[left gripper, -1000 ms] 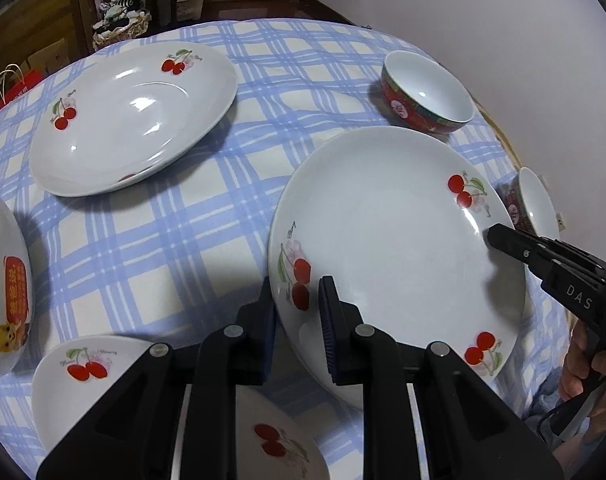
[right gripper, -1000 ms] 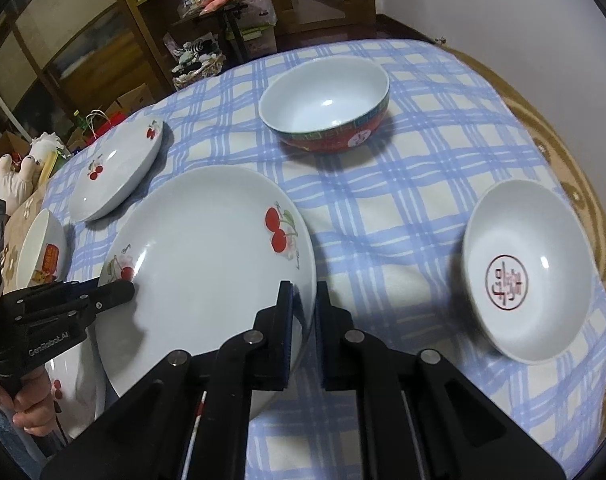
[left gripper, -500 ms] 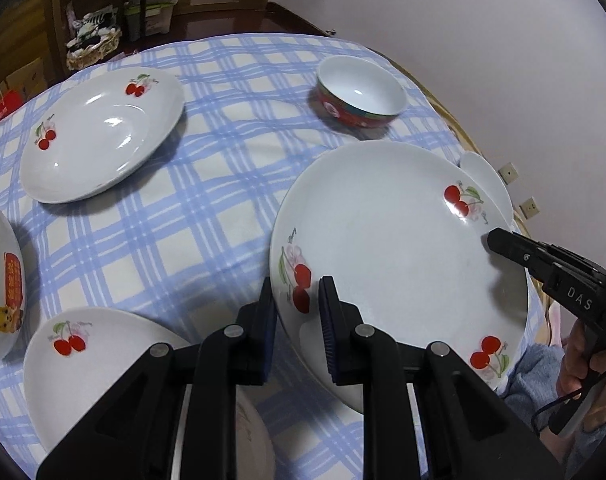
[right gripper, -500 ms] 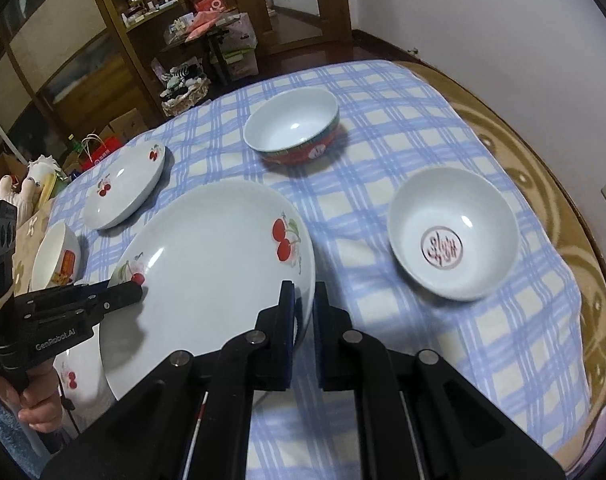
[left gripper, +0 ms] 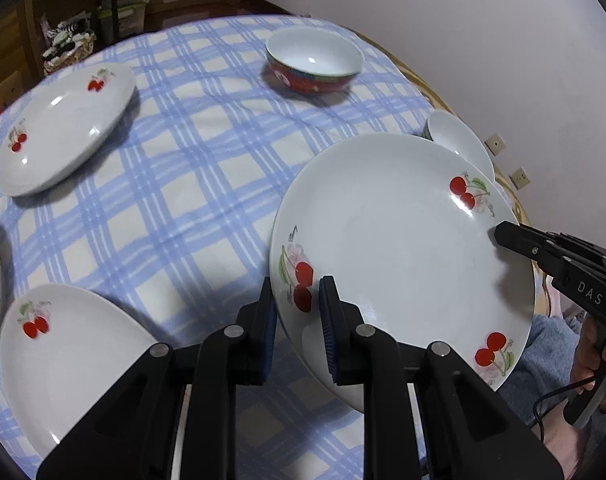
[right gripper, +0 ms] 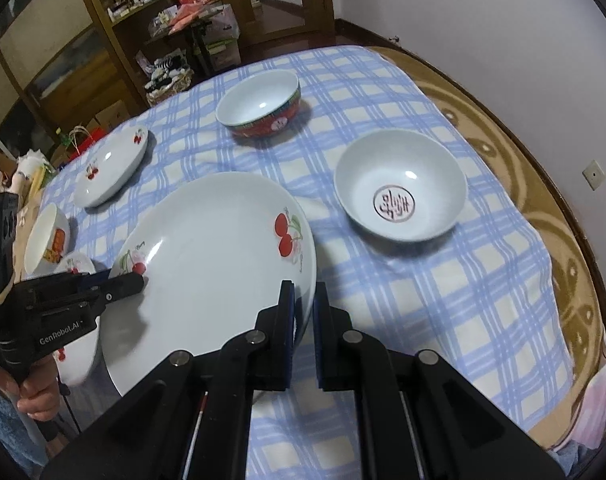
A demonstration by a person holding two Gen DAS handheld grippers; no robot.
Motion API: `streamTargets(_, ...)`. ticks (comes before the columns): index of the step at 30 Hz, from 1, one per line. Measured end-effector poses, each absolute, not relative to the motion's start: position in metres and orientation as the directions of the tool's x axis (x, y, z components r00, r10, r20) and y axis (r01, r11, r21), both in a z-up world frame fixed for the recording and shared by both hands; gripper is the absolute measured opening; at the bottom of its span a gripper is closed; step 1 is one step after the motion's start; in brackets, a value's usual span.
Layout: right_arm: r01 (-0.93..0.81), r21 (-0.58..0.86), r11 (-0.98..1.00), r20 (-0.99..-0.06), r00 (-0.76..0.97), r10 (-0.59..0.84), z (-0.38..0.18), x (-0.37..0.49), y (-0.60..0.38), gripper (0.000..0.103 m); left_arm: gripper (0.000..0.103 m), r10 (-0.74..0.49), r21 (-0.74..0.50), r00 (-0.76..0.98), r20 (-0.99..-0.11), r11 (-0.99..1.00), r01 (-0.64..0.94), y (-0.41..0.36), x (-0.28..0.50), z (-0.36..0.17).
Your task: Organize plates and bowls
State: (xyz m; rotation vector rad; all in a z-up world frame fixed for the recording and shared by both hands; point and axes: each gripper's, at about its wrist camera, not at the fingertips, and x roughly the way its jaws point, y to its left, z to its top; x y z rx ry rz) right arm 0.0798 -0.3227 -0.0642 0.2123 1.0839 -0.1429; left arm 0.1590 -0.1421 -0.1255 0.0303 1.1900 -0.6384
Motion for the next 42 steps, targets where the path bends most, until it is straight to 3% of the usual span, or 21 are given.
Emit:
streamTargets(15,0.275,0.05,0.96,-0.952,0.302,-0.037,-0.107,0.081,-0.324,0.01,0.02,-0.365,-0.24,0.17,-0.916,0.834,0.496,-0.159,0.151,-0.16)
streamTargets(37,0.308,-0.026,0.951,-0.956,0.269,-0.113,-0.111,0.098,-0.319,0.014,0.022,-0.341,-0.201,0.192,-0.92,0.833,0.515,-0.156,0.151,-0.156)
streamTargets(39,0.321,-0.028,0.947,-0.952,0.28,-0.124,-0.106,0.096,-0.318,0.014,0.024,-0.321,-0.175,0.209,-0.924,0.839,0.516,-0.154,0.151,-0.152)
streamTargets(42,0.323,-0.031,0.946,-0.946,0.295,-0.132,-0.101,0.094,-0.316,0.016,0.045,-0.314,-0.158,0.229,-0.921,0.84,0.519,-0.145,0.147,-0.142)
